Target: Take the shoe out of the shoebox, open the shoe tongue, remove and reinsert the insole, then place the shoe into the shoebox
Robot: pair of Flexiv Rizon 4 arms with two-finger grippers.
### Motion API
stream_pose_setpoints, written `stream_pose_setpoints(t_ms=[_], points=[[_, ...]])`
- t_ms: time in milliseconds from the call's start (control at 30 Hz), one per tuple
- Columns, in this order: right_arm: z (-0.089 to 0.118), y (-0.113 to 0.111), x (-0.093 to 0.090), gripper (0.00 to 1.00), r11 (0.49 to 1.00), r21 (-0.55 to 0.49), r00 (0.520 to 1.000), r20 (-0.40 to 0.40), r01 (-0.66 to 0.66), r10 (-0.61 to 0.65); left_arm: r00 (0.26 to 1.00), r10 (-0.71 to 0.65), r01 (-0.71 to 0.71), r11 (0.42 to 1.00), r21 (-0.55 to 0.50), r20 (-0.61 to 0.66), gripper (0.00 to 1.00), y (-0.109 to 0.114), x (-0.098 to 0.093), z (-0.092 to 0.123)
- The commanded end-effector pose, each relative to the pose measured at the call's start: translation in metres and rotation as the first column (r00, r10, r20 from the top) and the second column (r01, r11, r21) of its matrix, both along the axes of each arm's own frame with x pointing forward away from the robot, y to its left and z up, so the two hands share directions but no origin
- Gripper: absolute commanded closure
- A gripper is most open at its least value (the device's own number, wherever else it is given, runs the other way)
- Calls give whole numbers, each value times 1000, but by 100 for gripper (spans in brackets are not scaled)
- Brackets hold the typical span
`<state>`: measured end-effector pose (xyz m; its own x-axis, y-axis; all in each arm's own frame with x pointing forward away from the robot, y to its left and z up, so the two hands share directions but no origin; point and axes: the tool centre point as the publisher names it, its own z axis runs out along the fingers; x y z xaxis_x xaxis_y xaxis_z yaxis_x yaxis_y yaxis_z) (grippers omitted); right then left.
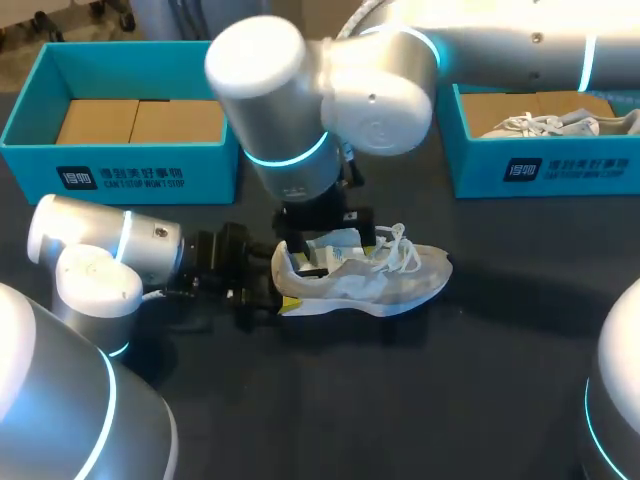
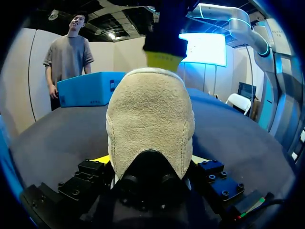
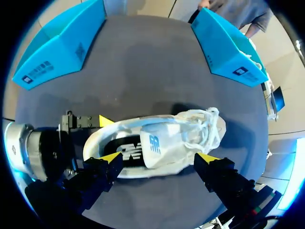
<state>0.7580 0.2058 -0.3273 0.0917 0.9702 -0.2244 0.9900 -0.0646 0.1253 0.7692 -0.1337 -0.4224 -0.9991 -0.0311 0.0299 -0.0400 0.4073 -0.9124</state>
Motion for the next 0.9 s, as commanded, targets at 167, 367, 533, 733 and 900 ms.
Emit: stream_pose_setpoints(t_ms=[167, 367, 533, 733, 900], points=[[-24, -3, 6, 0, 998, -70, 999, -34, -4, 2, 1000, 1, -1, 1000, -1, 0, 100, -1, 0, -4], [-37, -15, 5, 0, 990, -143, 999, -47, 18, -25, 1000, 1, -1, 1000, -1, 0, 100, -1, 0, -4], [-42, -15, 4, 0, 981, -191, 998, -64, 14, -27, 1000, 1, -1, 1000, -1, 0, 100, -1, 0, -4], [-36, -25, 7, 0, 974, -219, 996, -61, 53, -68, 1000, 1, -1, 1000, -1, 0, 100, -1, 0, -4], [-24, -33, 10, 3, 966, -249, 995, -43, 72, -85, 1000, 1, -1, 1000, -1, 0, 100, -1, 0, -4]])
